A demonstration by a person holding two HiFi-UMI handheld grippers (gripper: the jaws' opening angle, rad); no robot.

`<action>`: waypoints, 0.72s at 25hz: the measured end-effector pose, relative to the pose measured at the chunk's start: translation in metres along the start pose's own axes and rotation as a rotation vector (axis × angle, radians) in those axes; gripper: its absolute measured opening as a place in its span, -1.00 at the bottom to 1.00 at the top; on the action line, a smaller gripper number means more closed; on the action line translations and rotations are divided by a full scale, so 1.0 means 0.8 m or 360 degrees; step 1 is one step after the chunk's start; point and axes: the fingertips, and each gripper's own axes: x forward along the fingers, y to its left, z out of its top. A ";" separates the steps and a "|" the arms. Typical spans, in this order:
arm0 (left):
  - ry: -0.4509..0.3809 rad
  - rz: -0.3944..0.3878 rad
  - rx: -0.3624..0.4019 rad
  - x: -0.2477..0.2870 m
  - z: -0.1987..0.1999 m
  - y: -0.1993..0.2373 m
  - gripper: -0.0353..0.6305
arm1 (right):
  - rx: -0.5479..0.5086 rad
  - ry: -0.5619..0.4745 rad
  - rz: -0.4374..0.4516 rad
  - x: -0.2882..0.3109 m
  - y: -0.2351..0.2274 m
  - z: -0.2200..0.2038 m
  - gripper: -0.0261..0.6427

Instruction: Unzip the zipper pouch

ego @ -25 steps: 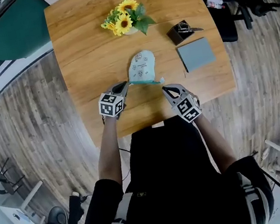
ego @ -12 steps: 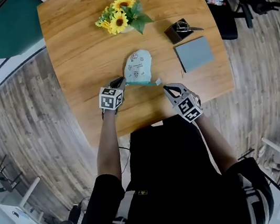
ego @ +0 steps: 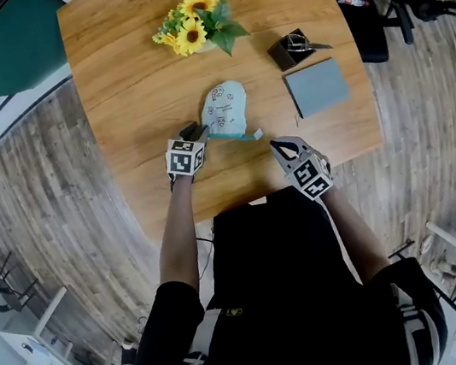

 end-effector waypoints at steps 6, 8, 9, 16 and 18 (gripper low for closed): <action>-0.0014 -0.0019 -0.0030 0.002 0.002 -0.007 -0.35 | -0.0008 0.0012 0.0001 0.003 -0.007 -0.004 -0.91; -0.0010 -0.0040 -0.0036 0.003 0.003 -0.012 -0.35 | 0.0000 0.0010 0.0004 0.003 -0.008 -0.004 -0.91; -0.0004 -0.0045 -0.0031 0.004 0.003 -0.014 -0.35 | 0.0002 0.0009 0.0005 0.003 -0.008 -0.004 -0.91; 0.0068 0.0060 0.0160 0.012 -0.003 -0.025 -0.35 | 0.0022 0.0004 0.0025 0.006 -0.003 -0.011 -0.91; 0.0107 0.0123 0.0256 0.016 -0.004 -0.032 -0.34 | 0.0026 0.0016 0.0029 0.006 -0.001 -0.013 -0.91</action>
